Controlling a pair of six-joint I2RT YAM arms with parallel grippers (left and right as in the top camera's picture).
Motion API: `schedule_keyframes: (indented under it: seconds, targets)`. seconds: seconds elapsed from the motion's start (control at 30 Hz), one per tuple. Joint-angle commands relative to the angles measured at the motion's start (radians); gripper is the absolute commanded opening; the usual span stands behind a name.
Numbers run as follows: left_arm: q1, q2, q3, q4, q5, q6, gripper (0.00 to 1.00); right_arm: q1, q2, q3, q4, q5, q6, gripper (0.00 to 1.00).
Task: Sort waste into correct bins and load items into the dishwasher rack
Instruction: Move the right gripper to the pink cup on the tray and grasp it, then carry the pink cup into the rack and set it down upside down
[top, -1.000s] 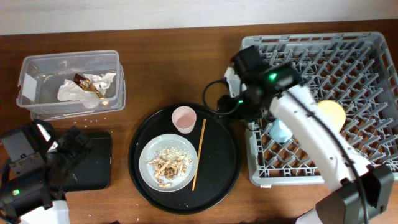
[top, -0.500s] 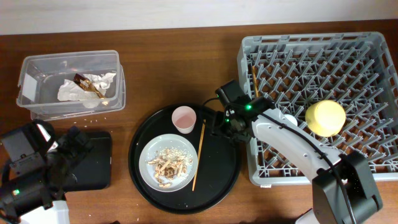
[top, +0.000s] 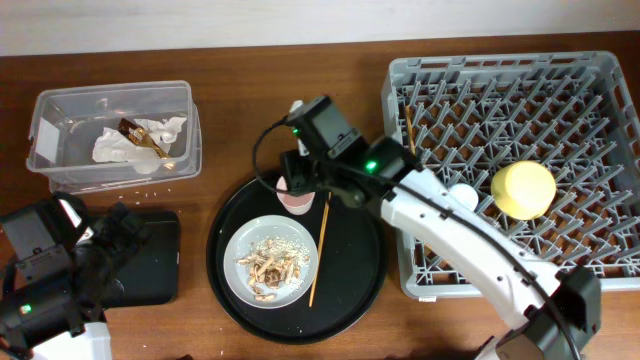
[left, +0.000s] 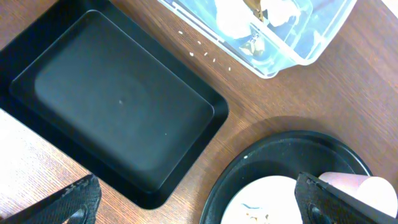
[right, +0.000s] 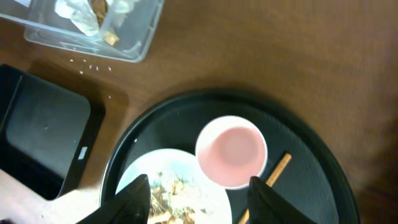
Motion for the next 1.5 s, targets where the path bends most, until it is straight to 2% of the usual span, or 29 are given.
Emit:
schedule_keyframes:
  seconds: [0.0,0.07,0.13,0.17,0.2,0.43,0.47,0.57,0.63,0.73,0.83,0.93,1.03,1.13,1.27,1.47]
  targets:
    - [0.005,0.001,0.014,0.001,-0.007,0.002,0.99,0.047,0.088,0.022,0.009,0.023,-0.022,0.52]
    - [0.005,0.001,0.014,0.001,-0.007,0.002,0.99,0.071,0.180,0.085,-0.081,0.005,-0.058,0.51]
    - [0.005,0.001,0.014,0.001,-0.007,0.002,0.99,0.078,0.312,0.269,-0.280,-0.006,-0.109,0.54]
    - [0.005,0.001,0.014,0.001,-0.007,0.002,0.99,0.078,0.414,0.410,-0.411,0.002,-0.134,0.52]
    - [0.005,0.001,0.014,0.001,-0.007,0.002,0.99,0.079,0.449,0.457,-0.444,0.008,-0.134,0.51]
    - [0.005,0.001,0.014,0.001,-0.007,0.002,0.99,0.079,0.509,0.490,-0.365,0.051,-0.124,0.50]
    - [0.005,0.001,0.014,0.001,-0.007,0.002,0.99,0.079,0.516,0.485,-0.357,0.054,-0.122,0.48]
    - [0.005,0.001,0.014,0.001,-0.007,0.002,0.99,0.080,0.574,0.475,-0.353,0.049,-0.120,0.30]
    - [0.005,0.001,0.014,0.001,-0.007,0.002,0.99,0.087,0.602,0.475,-0.354,0.050,-0.110,0.26]
    - [0.005,0.001,0.014,0.001,-0.007,0.002,0.99,0.091,0.606,0.475,-0.349,0.053,-0.110,0.24]
    - [0.005,0.001,0.014,0.001,-0.007,0.002,0.99,0.090,0.602,0.480,-0.361,0.053,-0.110,0.11]
    - [0.005,0.001,0.014,0.002,-0.007,0.002,0.99,0.090,0.591,0.531,-0.413,0.053,-0.109,0.06]
    - [0.005,0.001,0.014,0.001,-0.007,0.002,0.99,0.090,0.586,0.640,-0.503,0.054,-0.110,0.04]
    - [0.005,0.001,0.014,0.001,-0.007,0.002,0.99,0.076,0.586,0.822,-0.678,0.059,-0.110,0.04]
    - [0.005,0.001,0.014,0.001,-0.007,0.002,0.99,-0.023,0.586,1.047,-0.915,0.130,-0.090,0.04]
    - [0.005,0.001,0.014,0.001,-0.007,0.002,0.99,-0.285,0.364,1.019,-0.915,-0.019,-0.180,0.04]
